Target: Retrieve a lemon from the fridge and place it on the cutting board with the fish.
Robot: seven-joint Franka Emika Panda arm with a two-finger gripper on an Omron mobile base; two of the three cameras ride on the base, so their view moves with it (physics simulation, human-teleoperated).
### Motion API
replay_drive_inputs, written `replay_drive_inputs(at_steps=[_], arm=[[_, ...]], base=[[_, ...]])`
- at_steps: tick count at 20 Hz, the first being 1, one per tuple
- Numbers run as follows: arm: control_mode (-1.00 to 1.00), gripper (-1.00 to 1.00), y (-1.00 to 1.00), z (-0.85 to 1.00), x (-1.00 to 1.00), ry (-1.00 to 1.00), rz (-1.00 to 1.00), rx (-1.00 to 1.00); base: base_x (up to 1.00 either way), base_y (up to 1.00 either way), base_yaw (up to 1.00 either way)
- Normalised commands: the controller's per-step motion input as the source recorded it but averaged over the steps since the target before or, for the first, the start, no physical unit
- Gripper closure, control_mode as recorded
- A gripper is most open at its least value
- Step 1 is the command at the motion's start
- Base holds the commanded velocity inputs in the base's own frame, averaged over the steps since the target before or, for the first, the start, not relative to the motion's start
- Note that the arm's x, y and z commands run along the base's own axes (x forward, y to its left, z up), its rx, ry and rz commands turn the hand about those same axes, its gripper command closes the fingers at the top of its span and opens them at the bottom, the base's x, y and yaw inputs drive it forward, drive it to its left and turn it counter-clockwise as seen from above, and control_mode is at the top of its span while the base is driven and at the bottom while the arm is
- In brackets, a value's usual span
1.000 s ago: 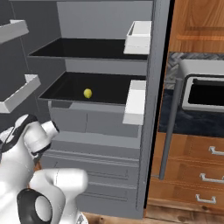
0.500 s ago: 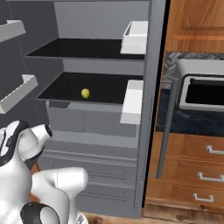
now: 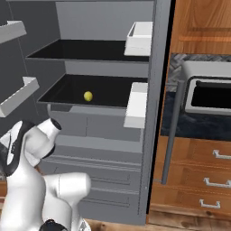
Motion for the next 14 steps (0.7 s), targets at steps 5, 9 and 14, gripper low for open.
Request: replay_drive_inputs(at_steps=[5,9,14], arm=[[-1.0,-1.0,-1.0,-0.23,0.05,-0.05,0.0,-0.3],[-1.0,-1.0,-1.0,-0.26,0.15,-0.05,0.0,-0.37],[-1.0,-1.0,-0.73,-0.03,0.36,-0.06,0.0,-0.57]], base=[[0.0,0.0,0.0],[0.0,0.0,0.0],[0.0,0.0,0.0]])
